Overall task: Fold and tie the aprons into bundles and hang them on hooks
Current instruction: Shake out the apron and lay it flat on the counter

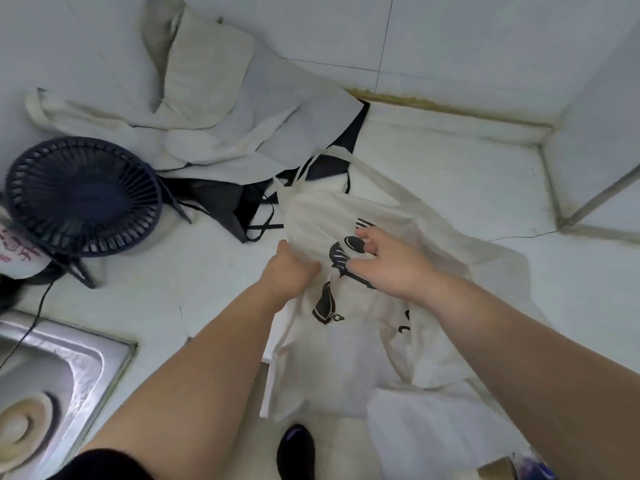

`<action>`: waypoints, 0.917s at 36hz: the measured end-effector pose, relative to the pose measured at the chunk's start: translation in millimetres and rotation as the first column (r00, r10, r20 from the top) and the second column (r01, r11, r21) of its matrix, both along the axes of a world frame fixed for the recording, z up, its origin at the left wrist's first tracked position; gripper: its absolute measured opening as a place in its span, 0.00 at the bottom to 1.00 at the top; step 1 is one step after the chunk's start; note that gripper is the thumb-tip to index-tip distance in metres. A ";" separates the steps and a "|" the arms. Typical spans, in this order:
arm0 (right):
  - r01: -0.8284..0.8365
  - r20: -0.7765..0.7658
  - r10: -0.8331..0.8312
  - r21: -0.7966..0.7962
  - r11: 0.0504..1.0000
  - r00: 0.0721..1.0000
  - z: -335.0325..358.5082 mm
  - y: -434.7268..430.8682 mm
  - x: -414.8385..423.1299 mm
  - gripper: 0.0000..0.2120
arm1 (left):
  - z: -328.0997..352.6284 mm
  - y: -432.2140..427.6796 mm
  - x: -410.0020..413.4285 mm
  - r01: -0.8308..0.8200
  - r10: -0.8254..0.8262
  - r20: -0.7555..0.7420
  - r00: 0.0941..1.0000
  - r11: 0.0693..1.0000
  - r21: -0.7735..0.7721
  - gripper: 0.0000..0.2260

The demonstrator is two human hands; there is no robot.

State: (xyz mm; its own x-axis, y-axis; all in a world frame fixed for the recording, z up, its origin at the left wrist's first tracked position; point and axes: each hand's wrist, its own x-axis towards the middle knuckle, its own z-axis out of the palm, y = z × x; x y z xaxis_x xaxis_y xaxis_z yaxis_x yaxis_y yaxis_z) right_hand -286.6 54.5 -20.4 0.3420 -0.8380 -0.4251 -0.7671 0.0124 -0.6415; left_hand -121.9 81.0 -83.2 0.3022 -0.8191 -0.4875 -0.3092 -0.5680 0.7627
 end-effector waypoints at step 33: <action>0.323 0.387 -0.413 0.277 0.905 0.825 79.9 150.2 -179.1 0.06 | 114.3 119.6 -148.2 0.145 -0.289 -0.270 0.918 0.882 -0.449 0.06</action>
State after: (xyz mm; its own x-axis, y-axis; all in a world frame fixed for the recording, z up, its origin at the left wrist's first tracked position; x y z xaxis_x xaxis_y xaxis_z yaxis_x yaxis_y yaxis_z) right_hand -465.7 204.7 59.5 0.2091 -0.8552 -0.4742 -0.3308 0.3945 -0.8573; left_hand -270.2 200.6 31.1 -0.0206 -0.9915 -0.1288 -0.0858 -0.1266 0.9882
